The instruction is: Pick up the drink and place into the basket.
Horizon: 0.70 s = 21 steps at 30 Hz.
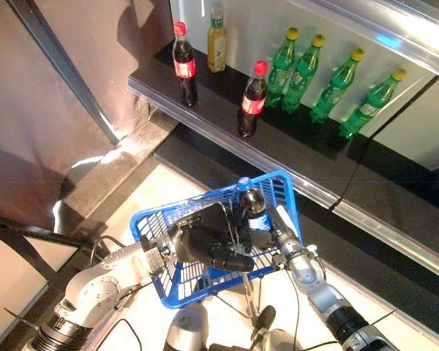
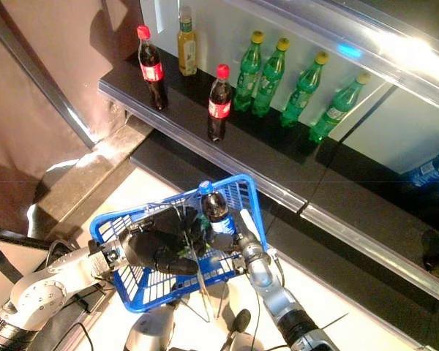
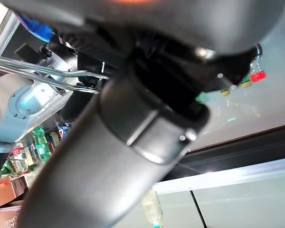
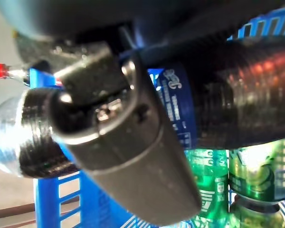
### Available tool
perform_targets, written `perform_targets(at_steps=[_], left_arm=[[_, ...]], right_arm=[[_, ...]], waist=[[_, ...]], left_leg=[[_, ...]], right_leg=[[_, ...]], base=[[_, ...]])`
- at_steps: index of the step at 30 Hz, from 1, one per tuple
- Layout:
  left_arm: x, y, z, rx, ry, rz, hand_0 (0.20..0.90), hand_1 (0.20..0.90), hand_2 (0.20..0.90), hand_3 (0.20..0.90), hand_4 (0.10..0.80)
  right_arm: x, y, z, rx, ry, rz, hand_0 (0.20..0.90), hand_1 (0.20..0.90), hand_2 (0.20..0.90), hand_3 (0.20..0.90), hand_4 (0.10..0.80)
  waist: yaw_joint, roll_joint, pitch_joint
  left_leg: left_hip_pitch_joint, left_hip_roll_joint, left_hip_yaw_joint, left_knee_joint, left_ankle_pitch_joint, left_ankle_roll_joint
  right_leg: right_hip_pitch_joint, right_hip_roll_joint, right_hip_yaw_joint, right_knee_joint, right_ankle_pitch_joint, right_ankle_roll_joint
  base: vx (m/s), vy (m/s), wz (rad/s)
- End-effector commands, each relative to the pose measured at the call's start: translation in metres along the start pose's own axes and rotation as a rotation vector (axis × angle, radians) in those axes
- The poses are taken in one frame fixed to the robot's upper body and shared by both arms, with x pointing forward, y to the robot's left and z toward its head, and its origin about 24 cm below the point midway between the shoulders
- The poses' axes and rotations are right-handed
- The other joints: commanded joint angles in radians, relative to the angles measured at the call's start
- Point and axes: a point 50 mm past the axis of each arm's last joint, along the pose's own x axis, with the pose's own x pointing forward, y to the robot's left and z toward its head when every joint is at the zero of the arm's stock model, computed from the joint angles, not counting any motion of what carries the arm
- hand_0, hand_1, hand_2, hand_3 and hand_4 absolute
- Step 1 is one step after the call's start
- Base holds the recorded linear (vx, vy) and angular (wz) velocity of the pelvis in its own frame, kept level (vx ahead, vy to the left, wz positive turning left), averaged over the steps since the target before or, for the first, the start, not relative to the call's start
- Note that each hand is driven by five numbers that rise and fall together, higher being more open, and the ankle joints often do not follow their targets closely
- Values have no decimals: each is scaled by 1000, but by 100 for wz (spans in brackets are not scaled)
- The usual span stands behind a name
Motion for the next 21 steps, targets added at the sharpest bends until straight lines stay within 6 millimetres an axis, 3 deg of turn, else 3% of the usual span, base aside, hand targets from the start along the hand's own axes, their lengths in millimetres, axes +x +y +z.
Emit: perform_targets(at_steps=[1,11,21], left_arm=[[35,-103,53,21,-481,-820,300,300,300,200,100],[35,-103,56,9,-498,-813,300,300,300,200,100],[25,-101,71,133,-577,-773,300,300,300,200,100]], right_arm=[[-28,32,-44,-118,134,165,300,300,300,200,100],[-31,31,-52,-256,145,171,300,300,300,200,100],[-30,30,-48,-304,116,174,300,300,300,200,100]], waist=[[-1,7,-431],[-3,7,-430],[3,5,-426]], left_leg=[[17,51,86,-5,-89,-28],[19,52,90,-5,-90,-28],[19,53,81,-5,-90,-31]], right_leg=[[-15,-80,-35,42,-32,72],[-17,-82,-32,43,-32,72],[-13,-83,-38,42,-32,73]], base=[[0,0,0],[0,0,0],[0,0,0]])
